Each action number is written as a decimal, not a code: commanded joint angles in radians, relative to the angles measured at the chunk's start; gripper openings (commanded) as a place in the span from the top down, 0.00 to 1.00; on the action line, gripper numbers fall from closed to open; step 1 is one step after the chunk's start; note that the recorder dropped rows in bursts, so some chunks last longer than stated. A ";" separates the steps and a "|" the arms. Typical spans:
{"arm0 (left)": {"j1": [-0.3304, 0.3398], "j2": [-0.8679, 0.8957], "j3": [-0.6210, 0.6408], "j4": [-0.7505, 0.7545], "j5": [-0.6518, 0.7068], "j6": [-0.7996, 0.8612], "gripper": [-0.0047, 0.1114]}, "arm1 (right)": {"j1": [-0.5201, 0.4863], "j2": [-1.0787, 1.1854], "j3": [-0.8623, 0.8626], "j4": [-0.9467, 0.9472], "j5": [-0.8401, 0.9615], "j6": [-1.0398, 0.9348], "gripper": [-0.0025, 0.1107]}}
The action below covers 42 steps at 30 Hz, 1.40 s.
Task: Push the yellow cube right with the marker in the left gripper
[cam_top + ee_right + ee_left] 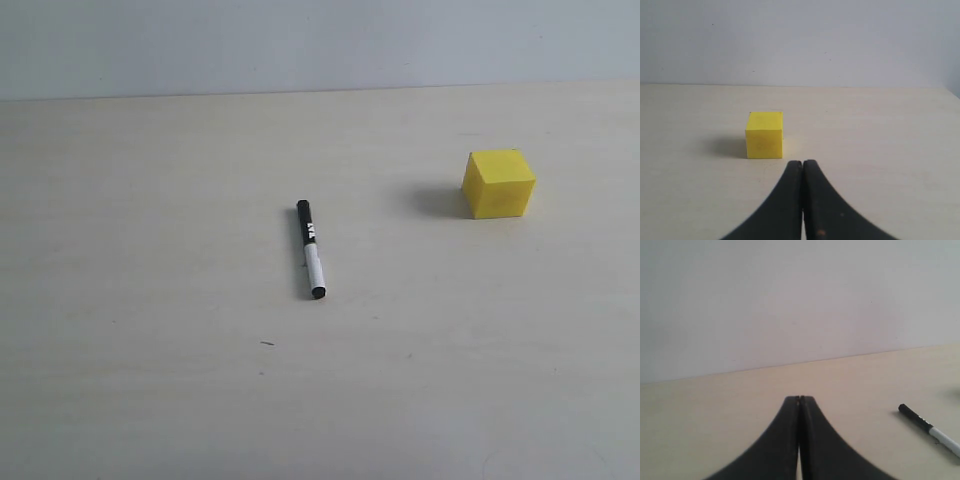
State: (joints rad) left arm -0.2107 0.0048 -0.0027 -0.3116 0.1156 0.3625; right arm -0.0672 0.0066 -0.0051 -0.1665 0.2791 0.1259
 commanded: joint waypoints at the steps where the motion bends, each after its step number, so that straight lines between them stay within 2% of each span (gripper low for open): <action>1: 0.002 -0.005 0.003 -0.010 0.116 -0.001 0.94 | 0.004 -0.007 0.005 -0.001 -0.013 0.002 0.98; 4: 0.002 -0.005 0.003 -0.010 0.218 -0.001 0.94 | 0.004 -0.007 0.005 -0.001 -0.013 0.002 0.98; 8: 0.002 -0.005 0.003 -0.013 0.257 -0.001 0.94 | 0.004 -0.007 0.005 -0.001 -0.013 0.002 0.98; 42: 0.002 -0.005 0.003 -0.013 0.257 -0.001 0.94 | 0.004 -0.007 0.005 -0.001 -0.013 0.002 0.98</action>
State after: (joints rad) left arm -0.2107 0.0048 -0.0027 -0.3133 0.3722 0.3625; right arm -0.0672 0.0066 -0.0051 -0.1665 0.2791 0.1259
